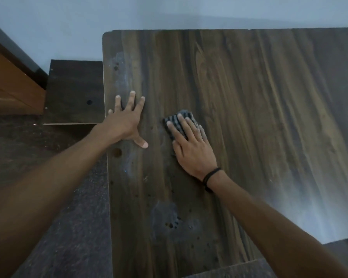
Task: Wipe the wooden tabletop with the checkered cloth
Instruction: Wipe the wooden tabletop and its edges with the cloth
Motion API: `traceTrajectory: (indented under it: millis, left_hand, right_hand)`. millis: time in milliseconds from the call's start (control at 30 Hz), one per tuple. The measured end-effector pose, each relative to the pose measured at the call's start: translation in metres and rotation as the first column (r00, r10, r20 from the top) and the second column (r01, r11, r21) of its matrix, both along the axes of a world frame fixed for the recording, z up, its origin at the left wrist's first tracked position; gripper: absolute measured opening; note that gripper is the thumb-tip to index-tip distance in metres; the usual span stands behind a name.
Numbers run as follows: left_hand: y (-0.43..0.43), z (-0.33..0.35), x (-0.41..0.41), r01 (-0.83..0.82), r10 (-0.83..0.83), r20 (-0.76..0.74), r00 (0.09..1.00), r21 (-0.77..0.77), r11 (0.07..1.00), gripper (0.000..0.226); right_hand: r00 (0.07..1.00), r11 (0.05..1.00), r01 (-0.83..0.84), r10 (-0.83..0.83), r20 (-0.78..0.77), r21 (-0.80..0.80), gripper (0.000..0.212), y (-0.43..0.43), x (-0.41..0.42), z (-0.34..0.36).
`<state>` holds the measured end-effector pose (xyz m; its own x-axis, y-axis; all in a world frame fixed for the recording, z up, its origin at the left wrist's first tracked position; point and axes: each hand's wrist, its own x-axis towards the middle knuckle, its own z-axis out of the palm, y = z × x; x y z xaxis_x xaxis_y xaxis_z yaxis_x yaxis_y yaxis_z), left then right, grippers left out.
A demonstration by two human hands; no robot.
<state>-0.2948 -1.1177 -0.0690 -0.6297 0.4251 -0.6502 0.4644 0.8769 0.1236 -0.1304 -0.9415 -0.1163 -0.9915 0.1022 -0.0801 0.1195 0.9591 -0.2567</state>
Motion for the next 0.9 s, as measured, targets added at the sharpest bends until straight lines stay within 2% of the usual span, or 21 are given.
traceTrajectory:
  millis: [33, 67, 167, 200, 300, 333, 433, 467, 567, 600, 667, 733, 767, 833, 867, 900]
  left_hand:
    - [0.002, 0.002, 0.001, -0.003, 0.003, 0.006, 1.0, -0.006, 1.0, 0.153]
    - [0.004, 0.005, 0.001, -0.006, 0.006, 0.017, 1.0, -0.015, 1.0, 0.153]
    - [0.009, 0.014, 0.0, -0.007, 0.009, 0.041, 0.999, -0.054, 0.998, 0.15]
    - [0.01, 0.015, 0.001, -0.004, 0.006, 0.037, 0.999, -0.057, 0.998, 0.15]
    - [0.005, 0.014, 0.005, 0.004, -0.004, 0.012, 1.0, -0.042, 0.999, 0.149]
    - [0.004, 0.014, 0.005, 0.003, -0.003, 0.005, 1.0, -0.033, 0.999, 0.149]
    - [0.004, 0.018, 0.006, 0.003, -0.002, 0.005, 1.0, -0.045, 0.999, 0.146]
    - [0.006, 0.019, 0.01, 0.005, -0.006, -0.016, 1.0, -0.045, 0.999, 0.144]
    - [0.006, 0.022, 0.033, 0.043, -0.045, -0.079, 0.996, -0.028, 0.999, 0.136]
    - [0.006, 0.021, 0.044, 0.04, -0.041, -0.053, 0.998, -0.028, 0.999, 0.138]
    - [0.004, 0.016, 0.064, 0.018, -0.017, 0.029, 0.999, -0.055, 0.998, 0.144]
    - [0.003, 0.011, 0.078, 0.014, -0.011, 0.046, 0.999, -0.073, 0.997, 0.148]
    - [0.003, 0.009, 0.081, 0.008, -0.006, 0.035, 0.999, -0.061, 0.998, 0.148]
    - [0.001, 0.009, 0.082, -0.007, 0.008, 0.027, 1.0, -0.037, 0.999, 0.148]
    - [0.0, 0.009, 0.082, -0.011, 0.012, 0.026, 1.0, -0.029, 1.0, 0.148]
    - [0.0, 0.01, 0.083, -0.014, 0.014, 0.024, 1.0, -0.025, 1.0, 0.148]
  right_hand:
    - [0.998, 0.998, -0.06, 0.06, -0.003, 0.01, 0.056, 0.006, 0.008, 0.0]
    - [0.999, 0.998, -0.052, 0.052, -0.014, 0.019, 0.056, 0.014, 0.007, 0.001]
    - [0.98, 0.98, 0.197, -0.197, 0.03, -0.016, 0.056, 0.008, -0.005, 0.002]
    - [0.98, 0.981, 0.196, -0.195, 0.035, -0.01, 0.056, -0.004, -0.001, 0.002]
    - [0.998, 0.998, -0.067, 0.066, 0.019, 0.007, 0.055, -0.003, 0.027, 0.0]
    - [0.997, 0.997, -0.075, 0.075, 0.012, 0.017, 0.055, 0.01, 0.026, 0.001]
    - [0.98, 0.979, 0.199, -0.198, 0.026, -0.042, 0.055, 0.015, 0.019, 0.006]
    - [0.976, 0.975, 0.219, -0.218, 0.027, -0.036, 0.055, 0.002, 0.027, 0.005]
    - [0.997, 0.997, -0.076, 0.076, -0.007, -0.006, 0.055, -0.008, 0.066, -0.001]
    - [0.995, 0.995, -0.102, 0.102, -0.016, 0.002, 0.055, 0.005, 0.067, 0.001]
    - [0.997, 0.997, 0.075, -0.075, -0.006, -0.012, 0.054, 0.024, 0.052, 0.002]
    - [0.968, 0.967, 0.252, -0.252, 0.011, -0.04, 0.055, 0.007, 0.052, 0.002]
    - [0.978, 0.978, 0.21, -0.21, -0.002, -0.015, 0.056, -0.012, 0.064, 0.0]
    - [0.999, 0.999, -0.033, 0.034, -0.015, 0.002, 0.055, -0.027, 0.101, -0.004]
    - [0.995, 0.995, -0.103, 0.103, -0.011, 0.003, 0.055, -0.018, 0.113, -0.004]
    - [0.996, 0.996, -0.089, 0.089, -0.02, 0.008, 0.055, -0.004, 0.112, -0.002]
